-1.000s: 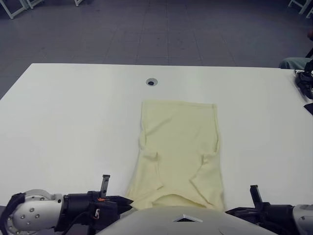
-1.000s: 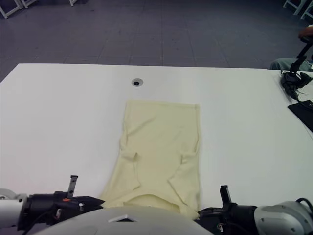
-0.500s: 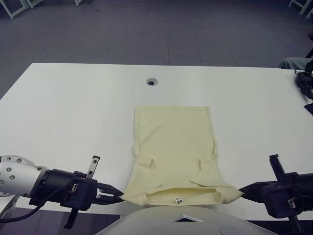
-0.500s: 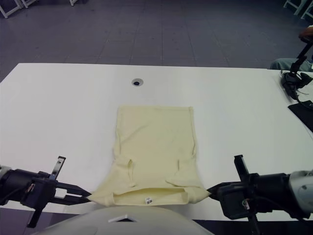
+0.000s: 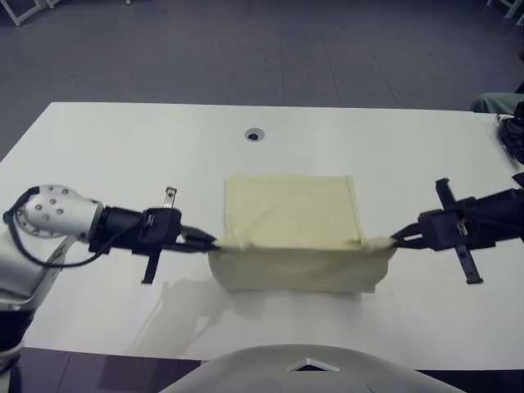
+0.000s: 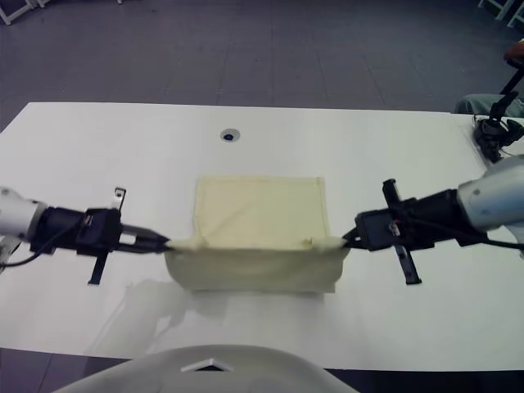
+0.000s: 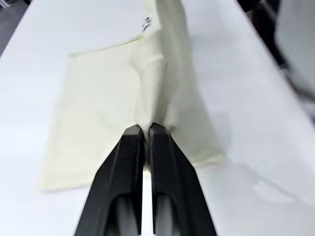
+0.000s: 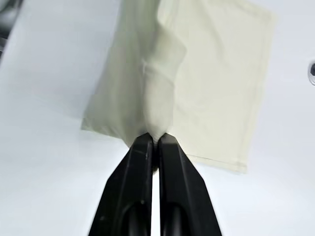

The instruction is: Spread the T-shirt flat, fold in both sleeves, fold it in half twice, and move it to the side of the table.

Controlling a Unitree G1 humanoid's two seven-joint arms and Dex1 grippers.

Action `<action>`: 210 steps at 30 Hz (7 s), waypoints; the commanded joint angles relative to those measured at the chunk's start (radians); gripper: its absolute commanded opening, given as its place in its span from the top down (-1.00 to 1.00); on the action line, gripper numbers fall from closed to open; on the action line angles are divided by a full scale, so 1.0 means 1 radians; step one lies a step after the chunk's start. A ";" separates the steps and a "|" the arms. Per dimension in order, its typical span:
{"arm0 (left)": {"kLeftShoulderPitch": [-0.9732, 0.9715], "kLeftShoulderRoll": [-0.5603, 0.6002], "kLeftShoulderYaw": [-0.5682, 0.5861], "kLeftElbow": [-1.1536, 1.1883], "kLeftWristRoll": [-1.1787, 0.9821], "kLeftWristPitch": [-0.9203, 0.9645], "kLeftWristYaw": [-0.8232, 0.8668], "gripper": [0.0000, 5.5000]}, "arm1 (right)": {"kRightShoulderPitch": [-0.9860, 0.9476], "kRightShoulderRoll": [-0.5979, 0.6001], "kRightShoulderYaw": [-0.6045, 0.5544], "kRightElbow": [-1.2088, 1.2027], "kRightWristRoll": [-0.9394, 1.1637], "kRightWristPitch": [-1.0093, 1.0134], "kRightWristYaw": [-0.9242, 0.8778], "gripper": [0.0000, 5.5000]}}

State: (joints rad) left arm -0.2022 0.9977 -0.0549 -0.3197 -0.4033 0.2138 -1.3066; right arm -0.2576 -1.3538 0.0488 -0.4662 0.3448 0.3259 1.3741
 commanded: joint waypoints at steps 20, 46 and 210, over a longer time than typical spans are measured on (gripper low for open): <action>-0.519 -0.435 -0.279 0.955 0.630 -0.656 0.446 1.00 | -0.578 0.541 0.398 0.919 -0.615 -0.254 -0.088 1.00; -0.527 -0.459 -0.297 1.117 0.739 -0.716 0.549 1.00 | -0.557 0.659 0.370 1.108 -0.678 -0.338 -0.262 1.00; 0.769 -0.049 -0.133 -0.492 0.719 -0.288 0.331 -0.96 | 0.946 0.350 -0.037 -0.297 -0.691 -0.164 -0.338 -0.36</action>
State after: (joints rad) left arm 0.5870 0.9578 -0.1559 -0.8216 0.2891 -0.0733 -0.9792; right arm 0.6912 -0.9989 -0.0138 -0.8213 -0.2638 0.1147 1.0540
